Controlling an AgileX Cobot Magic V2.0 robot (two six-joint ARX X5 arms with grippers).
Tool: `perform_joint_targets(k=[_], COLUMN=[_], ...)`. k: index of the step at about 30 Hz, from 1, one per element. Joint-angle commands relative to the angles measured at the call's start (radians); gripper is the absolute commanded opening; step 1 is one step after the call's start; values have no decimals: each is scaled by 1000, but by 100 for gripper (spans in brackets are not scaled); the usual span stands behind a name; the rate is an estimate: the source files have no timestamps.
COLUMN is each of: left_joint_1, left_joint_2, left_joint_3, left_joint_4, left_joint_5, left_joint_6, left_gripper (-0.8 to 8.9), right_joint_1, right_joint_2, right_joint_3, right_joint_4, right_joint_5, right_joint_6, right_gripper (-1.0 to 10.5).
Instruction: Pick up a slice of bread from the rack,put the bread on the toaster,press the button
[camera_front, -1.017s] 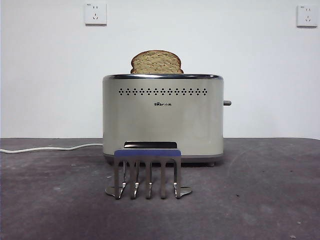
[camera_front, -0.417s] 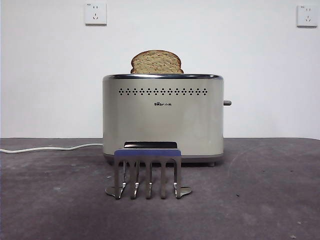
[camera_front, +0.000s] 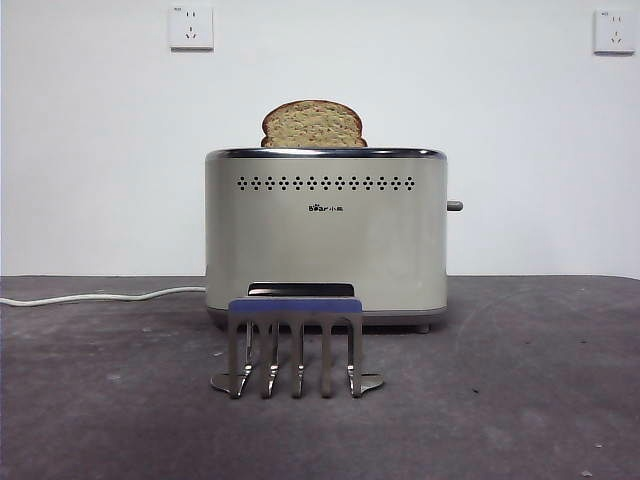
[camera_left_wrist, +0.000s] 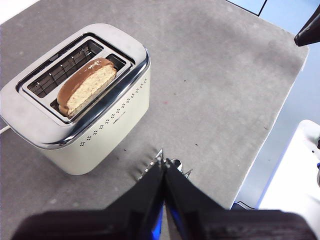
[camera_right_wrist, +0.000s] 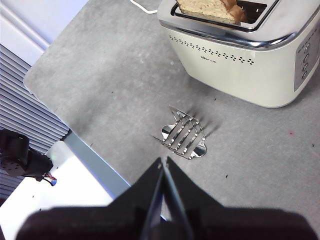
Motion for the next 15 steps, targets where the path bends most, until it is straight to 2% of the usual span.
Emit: perform_joint_targets(k=[1,10,15], left_joint_1=[-2,-1,18], left_joint_2=[0,0,-20], left_joint_3=[-3,-3,-3], left_joint_4=[6,24,67], left_joint_5=[5,6,-126], left_joint_6=[-10,-10,12], left_gripper=[-3,-3,-3], right_joint_1=[1,1,2], right_joint_2=[1,1,1], right_joint_3=[-6,-6,-6], right_joint_4=[2,2,2], right_joint_5=[-1,-1,-1], right_joint_6=[-9,-9,-9], right_gripper=[1,1,1])
